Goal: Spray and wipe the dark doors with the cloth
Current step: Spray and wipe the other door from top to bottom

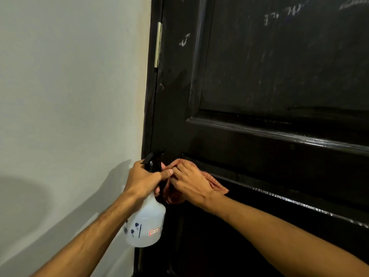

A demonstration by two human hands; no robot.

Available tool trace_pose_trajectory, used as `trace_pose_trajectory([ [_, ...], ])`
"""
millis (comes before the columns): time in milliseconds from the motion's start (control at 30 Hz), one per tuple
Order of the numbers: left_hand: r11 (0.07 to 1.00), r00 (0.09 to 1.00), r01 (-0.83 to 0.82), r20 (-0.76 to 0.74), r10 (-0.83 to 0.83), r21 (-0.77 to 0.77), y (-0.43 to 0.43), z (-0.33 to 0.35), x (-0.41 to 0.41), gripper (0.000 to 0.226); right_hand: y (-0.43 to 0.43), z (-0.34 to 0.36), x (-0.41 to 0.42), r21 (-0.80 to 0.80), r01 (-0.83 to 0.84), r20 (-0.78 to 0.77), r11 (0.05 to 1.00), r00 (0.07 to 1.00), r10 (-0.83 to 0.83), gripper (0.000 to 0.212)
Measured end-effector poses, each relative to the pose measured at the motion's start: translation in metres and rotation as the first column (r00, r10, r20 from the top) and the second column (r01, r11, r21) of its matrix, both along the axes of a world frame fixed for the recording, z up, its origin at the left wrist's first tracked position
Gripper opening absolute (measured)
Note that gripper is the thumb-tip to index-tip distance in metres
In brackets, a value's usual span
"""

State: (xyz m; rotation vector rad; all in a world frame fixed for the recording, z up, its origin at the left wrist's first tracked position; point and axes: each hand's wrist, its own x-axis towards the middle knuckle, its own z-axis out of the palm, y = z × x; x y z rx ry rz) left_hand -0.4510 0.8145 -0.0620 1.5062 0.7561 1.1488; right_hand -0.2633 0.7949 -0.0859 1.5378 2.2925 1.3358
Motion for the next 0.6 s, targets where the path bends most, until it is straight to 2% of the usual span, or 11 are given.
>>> trace_pose_trajectory([
  [100,1.0,1.0,0.009,0.025,-0.009,0.006,0.006,0.006,0.0,0.017,-0.005,0.043,0.006,0.232,0.058,-0.098,0.971,0.995,-0.036,0.023],
  [133,1.0,0.999,0.006,0.035,-0.006,0.0,0.008,0.004,0.001,0.017,-0.004,0.039,0.006,0.245,0.056,-0.102,0.968,0.994,-0.032,0.015],
  [233,1.0,0.999,0.005,0.05,-0.004,-0.023,0.006,-0.005,0.005,0.02,-0.004,-0.011,0.008,-0.025,-0.063,0.007,0.998,0.998,0.063,0.011],
  [267,1.0,0.999,0.013,0.047,-0.012,-0.023,0.003,-0.005,0.007,0.021,-0.007,-0.018,0.011,-0.059,-0.079,0.02,0.995,0.997,0.081,0.012],
  [333,0.999,0.998,0.032,0.053,-0.032,0.0,0.001,0.002,0.009,0.019,-0.006,0.001,0.017,0.019,-0.037,-0.062,0.999,0.997,0.038,0.02],
  [367,0.999,0.998,0.039,0.055,-0.04,0.011,0.002,0.004,0.01,0.018,-0.005,0.014,0.017,0.118,-0.007,-0.123,0.993,0.992,0.021,0.021],
  [400,0.999,0.997,0.046,0.061,-0.047,0.013,0.003,0.006,0.011,0.017,-0.003,0.023,0.016,0.213,0.018,-0.165,0.977,0.986,0.018,0.02],
  [433,0.999,0.997,0.051,0.065,-0.051,0.005,0.005,0.005,0.011,0.018,-0.002,0.023,0.015,0.237,0.023,-0.18,0.971,0.983,0.021,0.018],
  [533,0.998,0.997,0.05,0.058,-0.048,-0.03,0.005,0.002,0.011,0.019,0.001,0.001,0.007,0.054,-0.047,-0.136,0.997,0.989,0.054,0.032],
  [567,0.998,0.997,0.051,0.057,-0.049,-0.031,0.005,0.007,0.01,0.019,0.0,0.004,0.009,0.03,-0.06,-0.098,0.998,0.993,0.063,0.036],
  [600,0.999,0.997,0.048,0.056,-0.047,-0.022,0.006,0.013,0.009,0.02,-0.001,0.018,0.012,0.076,-0.059,-0.062,0.995,0.996,0.064,0.038],
])
